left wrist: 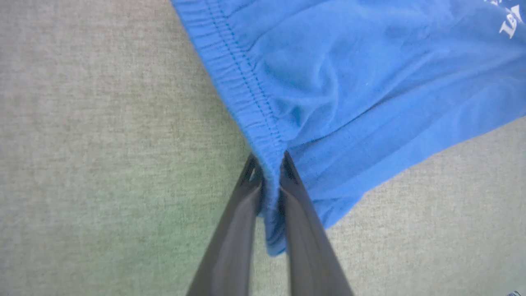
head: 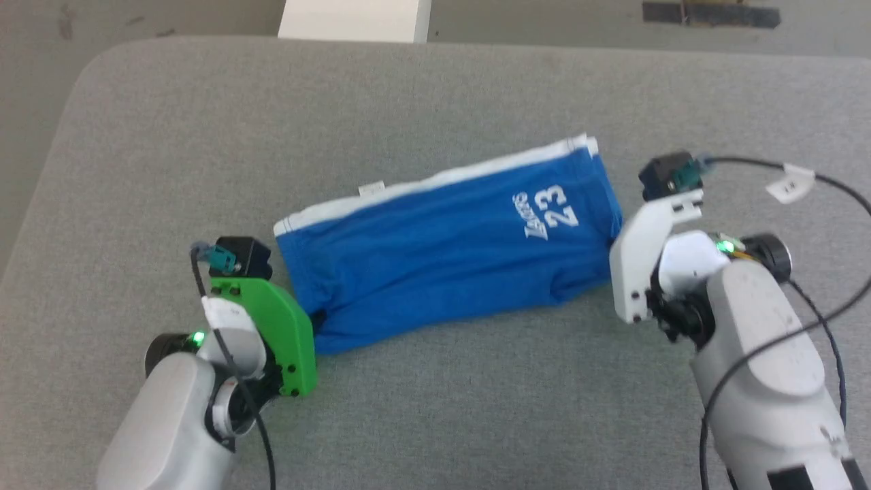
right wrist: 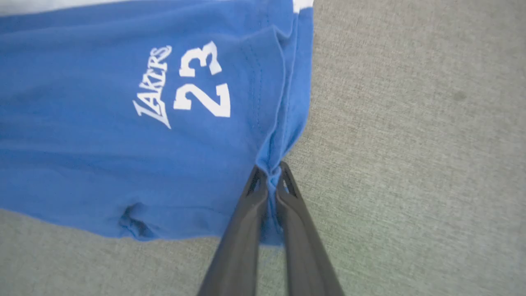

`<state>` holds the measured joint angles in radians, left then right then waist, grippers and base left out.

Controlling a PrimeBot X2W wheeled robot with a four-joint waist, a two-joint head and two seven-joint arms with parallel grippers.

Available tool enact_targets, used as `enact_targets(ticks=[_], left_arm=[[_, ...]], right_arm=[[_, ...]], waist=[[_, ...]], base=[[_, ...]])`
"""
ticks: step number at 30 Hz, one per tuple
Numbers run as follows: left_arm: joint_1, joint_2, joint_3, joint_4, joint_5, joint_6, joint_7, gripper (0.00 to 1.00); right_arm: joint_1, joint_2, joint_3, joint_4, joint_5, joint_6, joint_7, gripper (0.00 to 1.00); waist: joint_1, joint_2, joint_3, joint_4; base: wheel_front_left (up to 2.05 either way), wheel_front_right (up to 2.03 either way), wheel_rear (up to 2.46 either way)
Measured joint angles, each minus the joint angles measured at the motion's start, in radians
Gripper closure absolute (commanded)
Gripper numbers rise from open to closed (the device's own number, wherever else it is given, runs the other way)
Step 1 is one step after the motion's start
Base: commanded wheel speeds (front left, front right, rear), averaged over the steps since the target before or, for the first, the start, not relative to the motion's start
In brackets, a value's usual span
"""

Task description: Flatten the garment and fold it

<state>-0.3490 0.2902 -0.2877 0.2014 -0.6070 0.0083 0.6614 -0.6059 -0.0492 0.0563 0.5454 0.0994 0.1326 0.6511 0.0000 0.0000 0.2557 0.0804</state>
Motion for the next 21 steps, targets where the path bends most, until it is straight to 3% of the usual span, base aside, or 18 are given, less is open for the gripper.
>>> enact_targets(ticks=[11, 15, 19, 20, 21], left_arm=[[0.144, 0.038, 0.011, -0.088, -0.040, 0.025, 0.056, 1.00], [0.185, 0.039, 0.010, -0.110, -0.049, 0.038, 0.073, 1.00], [0.212, 0.044, 0.013, -0.117, -0.063, 0.045, 0.088, 1.00], [0.217, 0.044, 0.016, -0.120, -0.072, 0.046, 0.090, 0.42], [0.221, 0.044, 0.020, -0.124, -0.082, 0.046, 0.095, 0.00]], right_arm=[[0.429, -0.002, -0.069, -0.421, 0.083, 0.000, 0.082, 1.00], [0.568, 0.002, -0.085, -0.520, 0.109, 0.000, 0.118, 1.00], [0.631, 0.002, -0.087, -0.542, 0.155, 0.000, 0.115, 1.00], [0.636, 0.002, -0.087, -0.542, 0.165, 0.000, 0.109, 0.68], [0.637, 0.002, -0.087, -0.541, 0.169, 0.000, 0.101, 0.38]], waist=[[0.0000, 0.0000, -0.109, -0.040], [0.0000, 0.0000, -0.121, -0.063], [0.0000, 0.0000, -0.122, -0.079], [0.0000, 0.0000, -0.121, -0.081], [0.0000, 0.0000, -0.120, -0.083]], base=[[0.00, 0.00, 0.00], [0.00, 0.00, 0.00], [0.00, 0.00, 0.00], [0.00, 0.00, 0.00], [0.00, 0.00, 0.00]])
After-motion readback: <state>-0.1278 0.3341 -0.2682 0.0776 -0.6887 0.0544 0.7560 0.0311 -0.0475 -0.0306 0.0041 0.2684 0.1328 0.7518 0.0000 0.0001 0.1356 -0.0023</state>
